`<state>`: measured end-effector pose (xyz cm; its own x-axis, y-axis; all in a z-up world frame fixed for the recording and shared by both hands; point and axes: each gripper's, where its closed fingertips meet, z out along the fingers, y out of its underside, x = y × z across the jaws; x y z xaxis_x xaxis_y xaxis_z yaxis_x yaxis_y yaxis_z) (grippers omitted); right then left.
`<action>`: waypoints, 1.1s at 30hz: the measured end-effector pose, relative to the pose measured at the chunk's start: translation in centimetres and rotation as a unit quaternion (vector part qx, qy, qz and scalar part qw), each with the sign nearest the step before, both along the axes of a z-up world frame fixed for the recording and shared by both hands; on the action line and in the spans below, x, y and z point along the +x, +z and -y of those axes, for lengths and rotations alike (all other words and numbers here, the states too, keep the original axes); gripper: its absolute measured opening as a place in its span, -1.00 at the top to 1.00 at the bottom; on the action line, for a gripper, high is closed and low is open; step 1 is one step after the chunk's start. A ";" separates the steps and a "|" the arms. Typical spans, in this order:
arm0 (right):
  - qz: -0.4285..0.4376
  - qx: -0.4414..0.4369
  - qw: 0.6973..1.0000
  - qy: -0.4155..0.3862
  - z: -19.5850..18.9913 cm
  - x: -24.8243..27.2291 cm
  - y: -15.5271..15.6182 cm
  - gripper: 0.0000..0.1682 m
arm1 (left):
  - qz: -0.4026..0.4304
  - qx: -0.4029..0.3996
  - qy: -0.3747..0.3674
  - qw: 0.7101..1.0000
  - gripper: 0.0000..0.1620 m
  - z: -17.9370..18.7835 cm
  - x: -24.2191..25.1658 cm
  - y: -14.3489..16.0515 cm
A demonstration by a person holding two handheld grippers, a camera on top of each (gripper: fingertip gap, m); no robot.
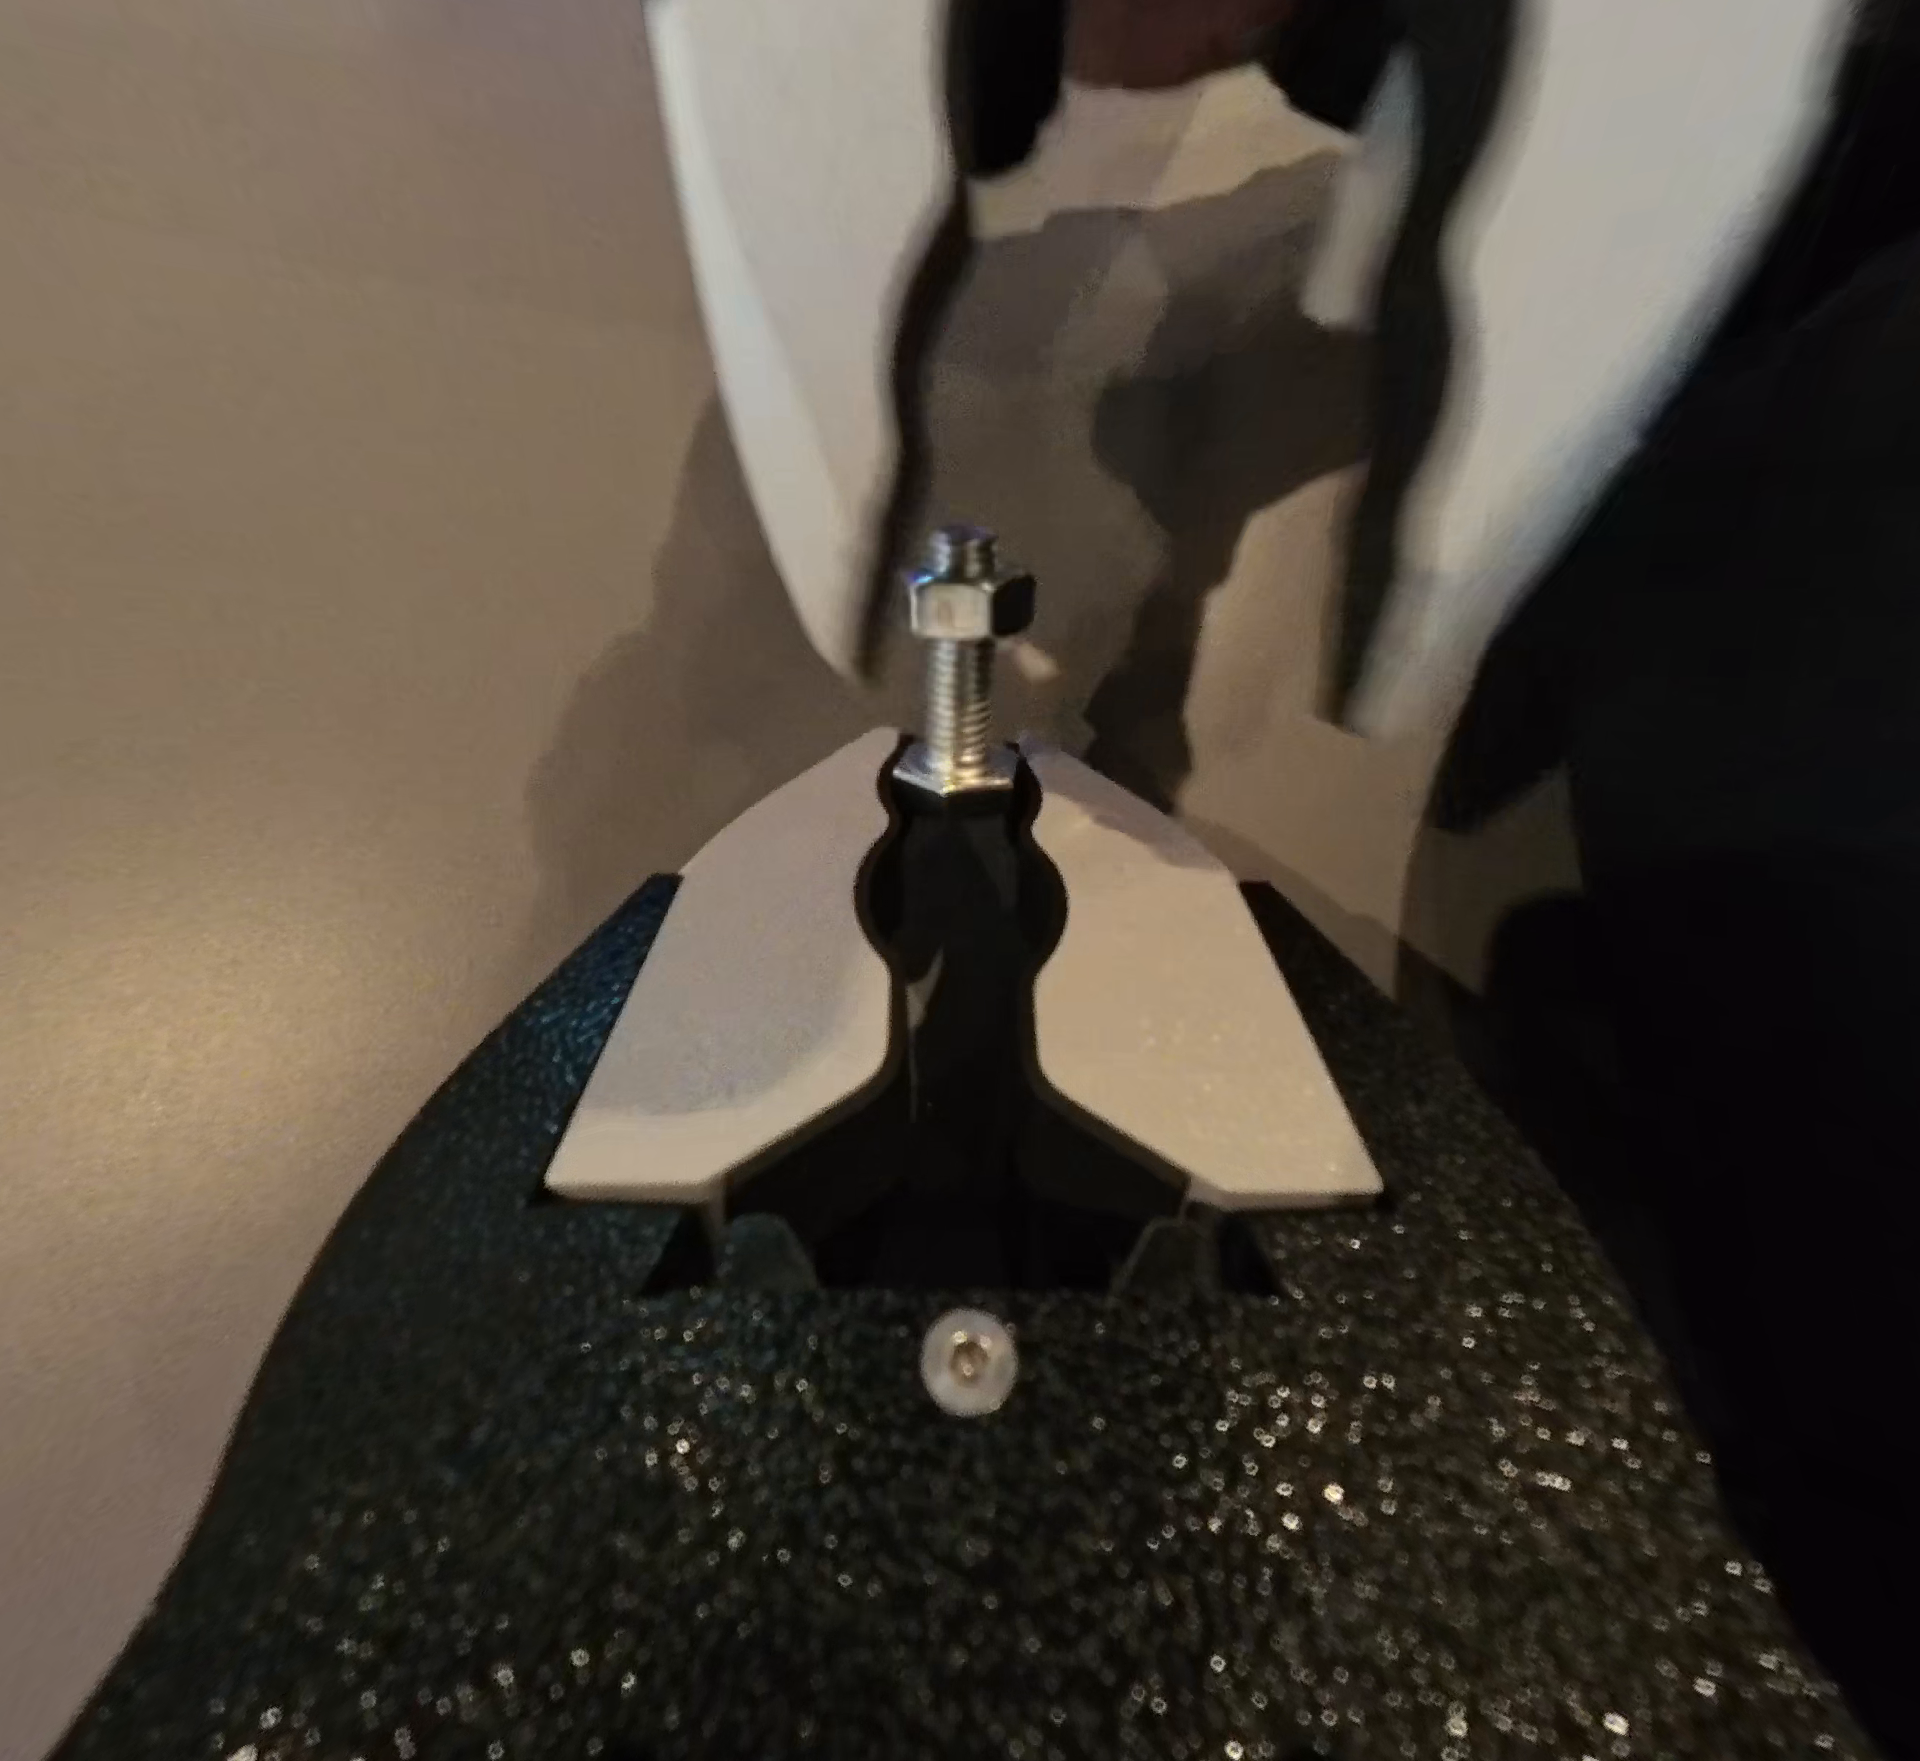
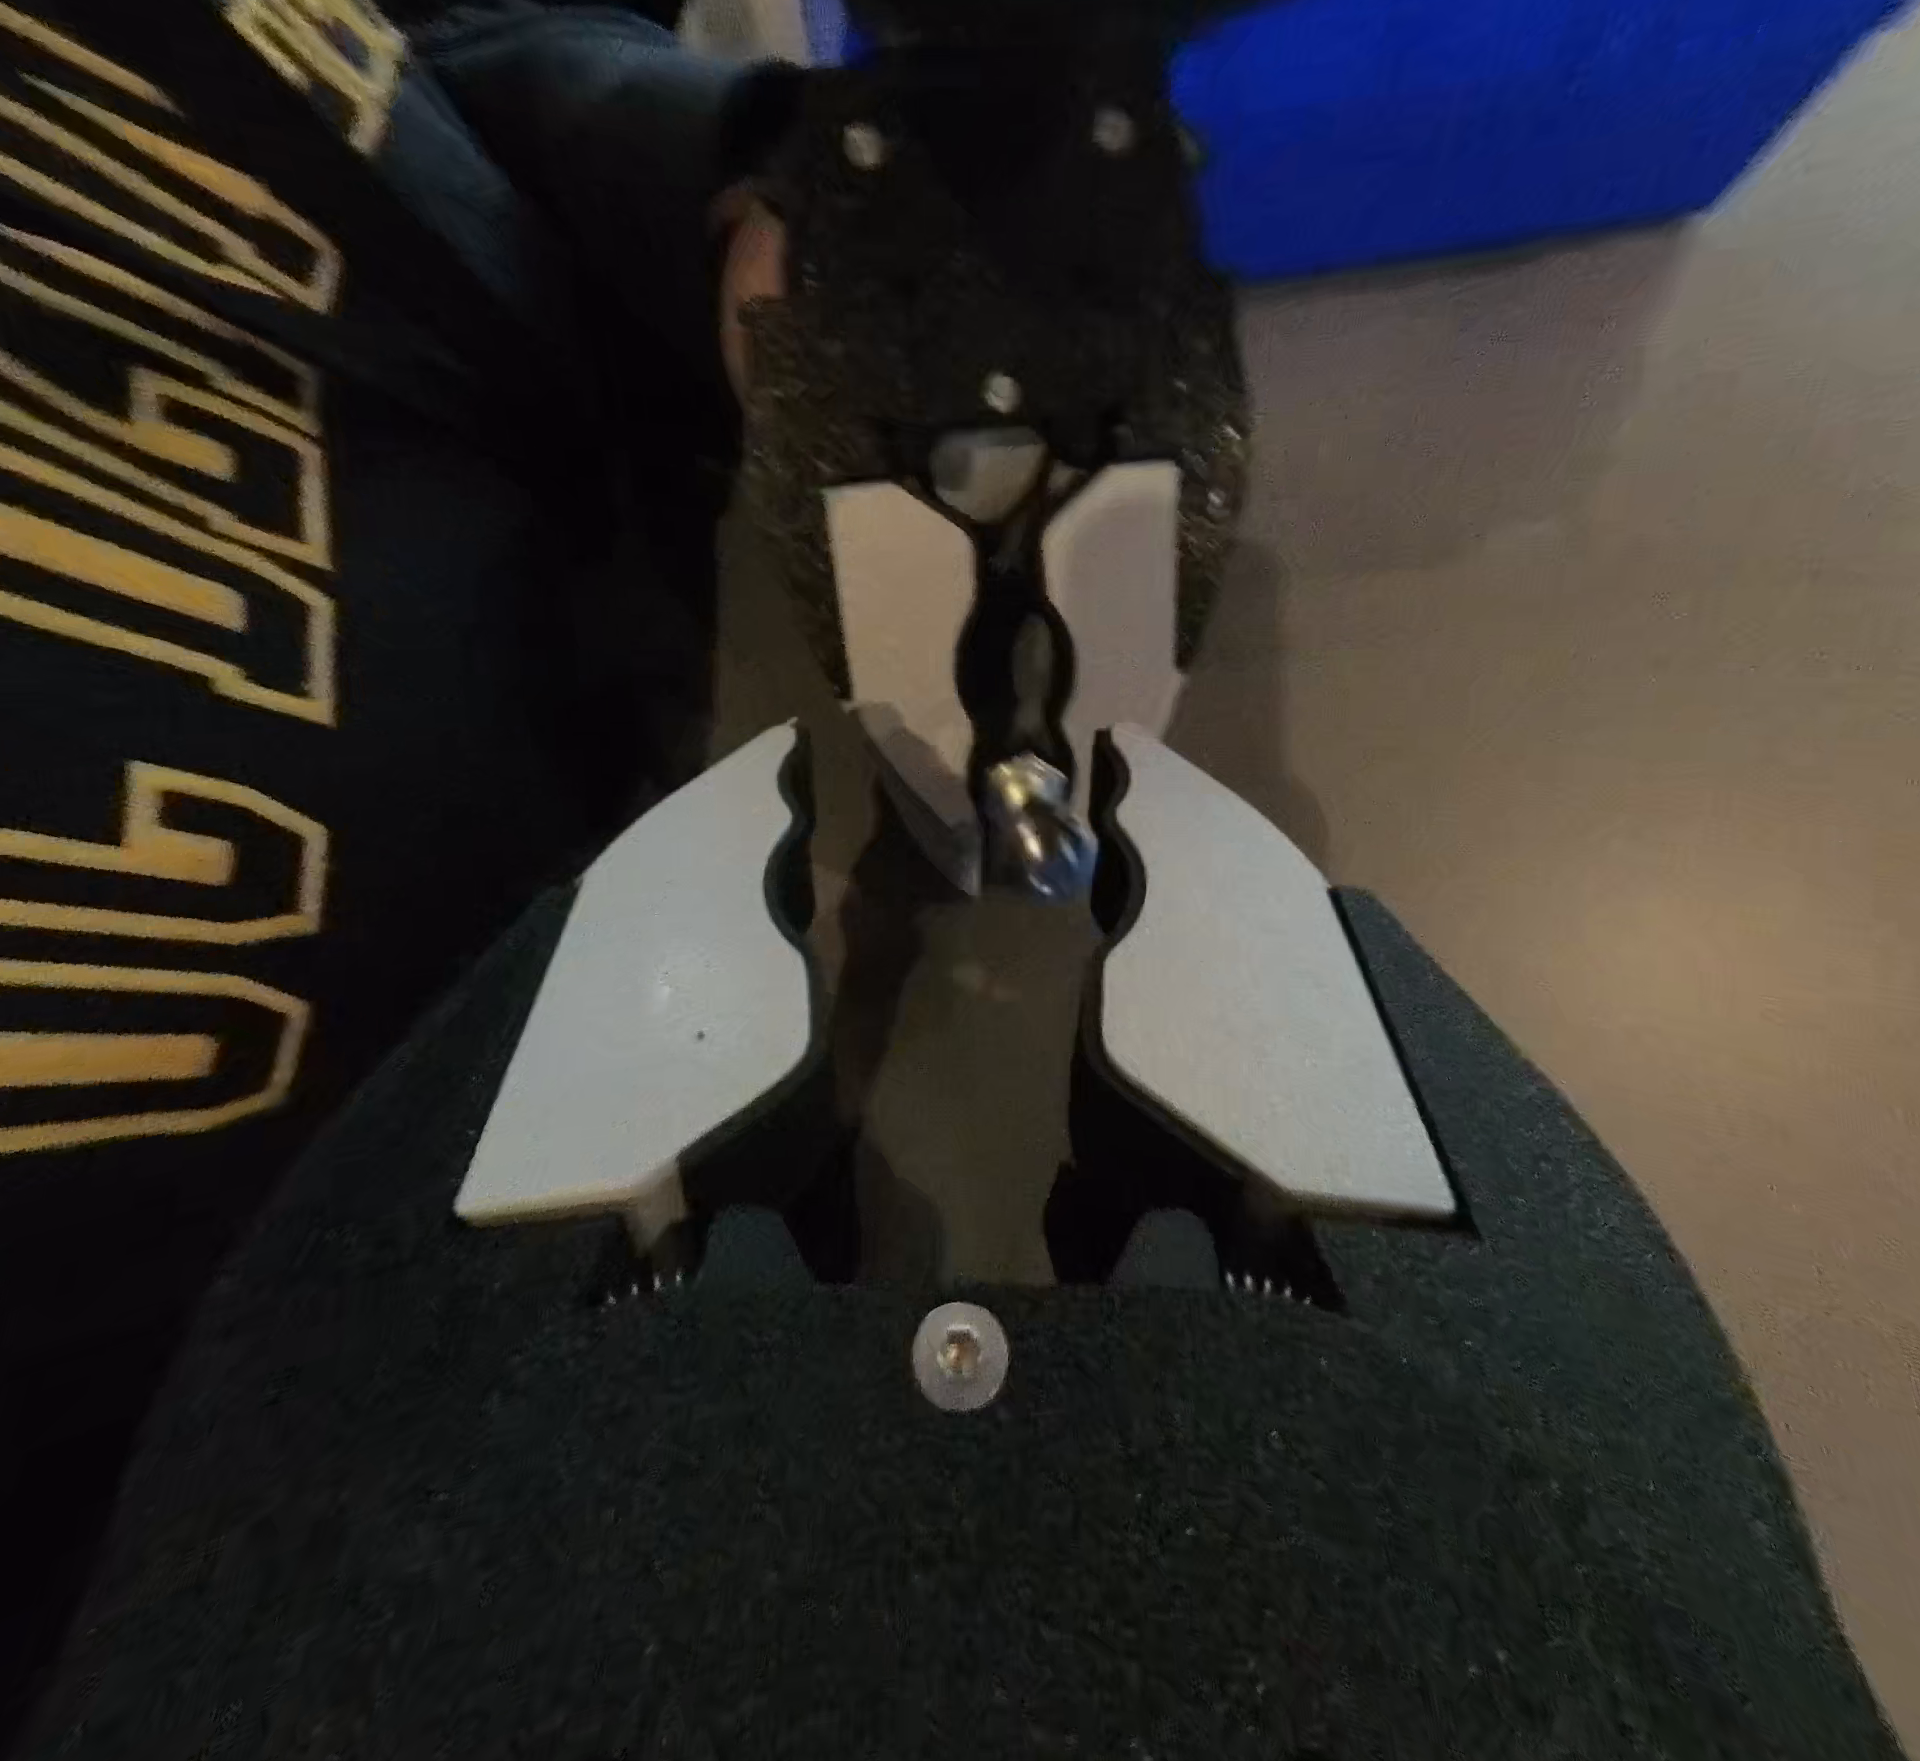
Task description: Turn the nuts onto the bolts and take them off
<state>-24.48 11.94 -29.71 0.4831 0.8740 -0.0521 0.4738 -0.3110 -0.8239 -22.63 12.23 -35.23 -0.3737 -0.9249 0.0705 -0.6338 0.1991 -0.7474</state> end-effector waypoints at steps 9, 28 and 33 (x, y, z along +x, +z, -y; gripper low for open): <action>0.020 -0.101 0.994 -0.022 0.5 1.6 -2.5 0.58 | 0.000 0.000 -0.002 1.000 0.80 0.1 0.0 0.0; 0.002 -0.081 0.997 -0.004 0.4 0.6 -1.9 0.43 | 0.001 0.002 -0.005 1.000 0.80 0.2 0.0 -0.1; -0.001 0.014 0.999 0.034 0.5 -1.1 0.1 0.39 | 0.001 0.001 -0.005 1.000 0.80 0.2 0.0 -0.1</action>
